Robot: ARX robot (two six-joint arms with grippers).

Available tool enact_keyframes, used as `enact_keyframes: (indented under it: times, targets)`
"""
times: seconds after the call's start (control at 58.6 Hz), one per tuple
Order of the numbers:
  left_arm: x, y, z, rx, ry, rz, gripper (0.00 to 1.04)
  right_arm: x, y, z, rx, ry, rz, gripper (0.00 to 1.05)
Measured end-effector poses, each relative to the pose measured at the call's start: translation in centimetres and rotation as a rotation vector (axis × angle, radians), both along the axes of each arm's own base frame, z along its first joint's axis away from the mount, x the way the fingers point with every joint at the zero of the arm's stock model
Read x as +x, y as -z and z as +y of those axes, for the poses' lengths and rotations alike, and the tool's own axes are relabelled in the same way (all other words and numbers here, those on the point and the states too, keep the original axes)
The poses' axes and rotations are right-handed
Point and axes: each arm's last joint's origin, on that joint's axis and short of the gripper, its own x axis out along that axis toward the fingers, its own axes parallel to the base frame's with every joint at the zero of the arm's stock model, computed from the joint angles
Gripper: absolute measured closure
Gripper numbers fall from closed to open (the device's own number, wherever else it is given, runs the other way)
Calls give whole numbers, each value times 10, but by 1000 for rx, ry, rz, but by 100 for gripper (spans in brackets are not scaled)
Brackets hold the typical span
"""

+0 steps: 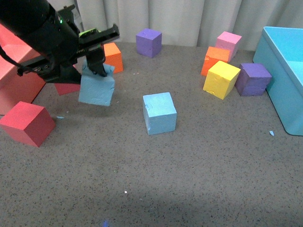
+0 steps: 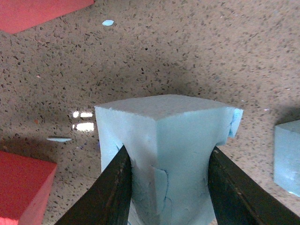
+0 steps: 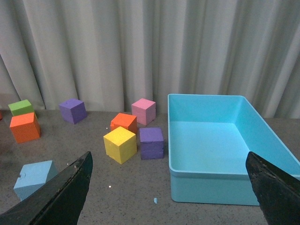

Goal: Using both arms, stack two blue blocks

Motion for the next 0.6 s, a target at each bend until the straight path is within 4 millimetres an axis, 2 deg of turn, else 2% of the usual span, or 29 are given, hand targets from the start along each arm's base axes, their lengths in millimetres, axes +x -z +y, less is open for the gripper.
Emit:
enact_keyframes:
  times: [0.171, 0.478, 0.598]
  targets:
    - [-2, -17, -23, -110, -34, -28, 67, 0, 0, 0, 0, 0, 0, 9]
    - [-12, -23, -68, -201, -42, -22, 67, 0, 0, 0, 0, 0, 0, 9]
    - [-14, -24, -79, -247, -65, -58, 67, 0, 0, 0, 0, 0, 0, 9]
